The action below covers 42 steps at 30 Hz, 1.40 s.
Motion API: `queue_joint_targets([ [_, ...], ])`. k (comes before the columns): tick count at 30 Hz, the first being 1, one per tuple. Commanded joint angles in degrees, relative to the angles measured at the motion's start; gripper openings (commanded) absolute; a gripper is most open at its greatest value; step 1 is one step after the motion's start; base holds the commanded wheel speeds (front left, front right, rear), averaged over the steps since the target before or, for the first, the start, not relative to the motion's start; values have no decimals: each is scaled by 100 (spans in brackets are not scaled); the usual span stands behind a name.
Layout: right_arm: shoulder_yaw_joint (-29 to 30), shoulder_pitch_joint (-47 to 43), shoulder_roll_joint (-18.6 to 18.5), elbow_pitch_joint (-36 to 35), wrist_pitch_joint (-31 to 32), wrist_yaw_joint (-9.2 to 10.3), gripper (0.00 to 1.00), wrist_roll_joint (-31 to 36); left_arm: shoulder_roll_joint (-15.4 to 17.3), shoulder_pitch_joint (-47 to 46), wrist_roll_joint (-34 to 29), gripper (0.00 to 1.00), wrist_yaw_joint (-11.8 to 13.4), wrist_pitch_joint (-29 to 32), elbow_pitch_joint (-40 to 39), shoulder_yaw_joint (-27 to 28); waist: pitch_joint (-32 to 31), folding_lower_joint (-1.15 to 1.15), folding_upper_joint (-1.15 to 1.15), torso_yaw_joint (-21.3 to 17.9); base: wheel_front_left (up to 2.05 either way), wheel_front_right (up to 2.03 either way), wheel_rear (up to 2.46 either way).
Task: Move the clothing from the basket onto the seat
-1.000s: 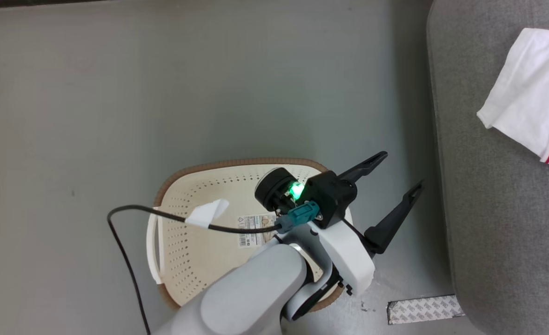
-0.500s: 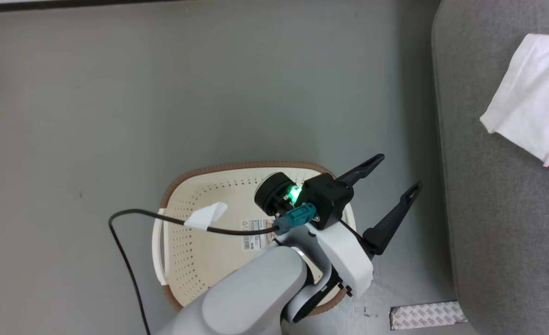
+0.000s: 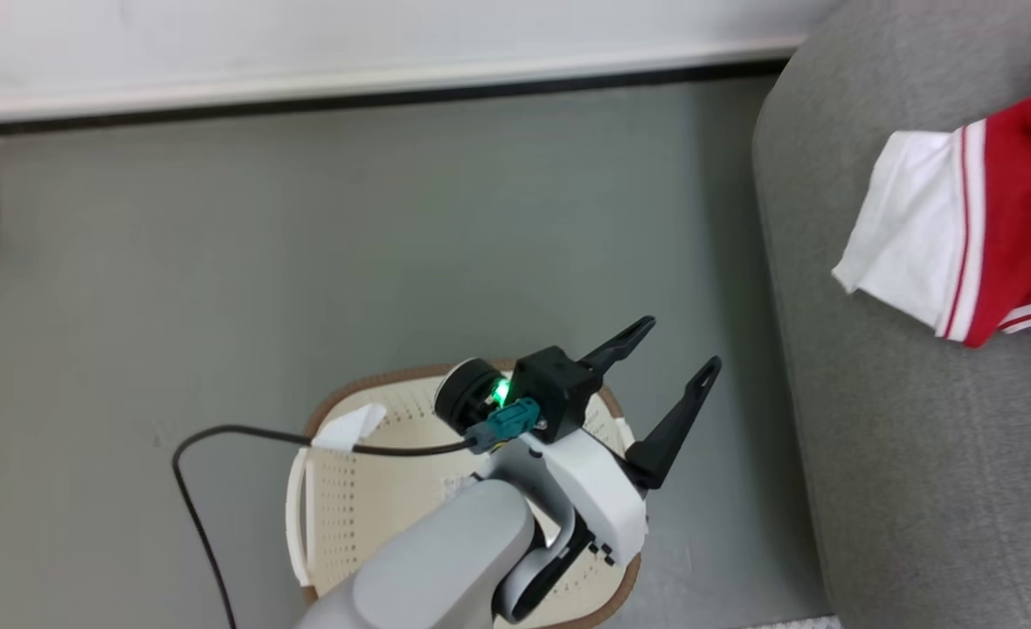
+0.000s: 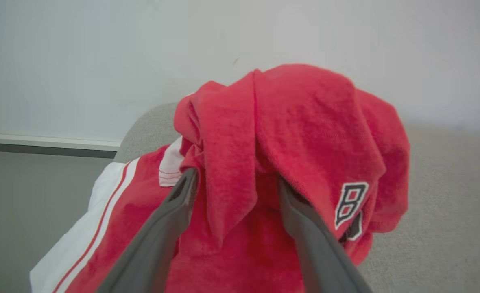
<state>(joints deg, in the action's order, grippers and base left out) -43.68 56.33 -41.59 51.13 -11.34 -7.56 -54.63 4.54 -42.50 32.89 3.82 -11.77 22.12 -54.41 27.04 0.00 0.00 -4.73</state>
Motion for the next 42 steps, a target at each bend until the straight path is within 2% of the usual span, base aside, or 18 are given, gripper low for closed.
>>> queue_joint_targets([
  [1,-35,-168,-34,-71,-83,15,100,-95,47,113,48,100,-13,-58,45,25,-231,0,0,-82,0,0,0],
  [11,-299,-1176,56,-445,-341,15,100,-247,218,492,266,100,-24,-209,148,151,-942,0,0,-249,0,0,0],
  [19,-104,-1930,132,-787,-387,15,100,27,343,902,428,100,18,-257,78,256,-1603,0,0,-329,0,0,0],
  [25,730,-2720,236,-1501,-387,15,100,646,518,1285,501,100,146,-303,-16,394,-2038,0,0,-246,0,0,0],
  [30,1827,-3650,433,-2317,-387,15,100,1392,662,1667,473,100,290,-342,-104,558,-2354,0,0,-47,0,0,0],
  [35,2779,-4585,883,-3136,-389,15,100,2060,859,2087,452,100,445,-338,-211,860,-2592,0,0,124,0,0,0],
  [42,3464,-5411,1650,-3898,-388,15,100,2644,1124,2692,180,100,613,-337,-518,1577,-2731,0,0,185,0,0,0],
])
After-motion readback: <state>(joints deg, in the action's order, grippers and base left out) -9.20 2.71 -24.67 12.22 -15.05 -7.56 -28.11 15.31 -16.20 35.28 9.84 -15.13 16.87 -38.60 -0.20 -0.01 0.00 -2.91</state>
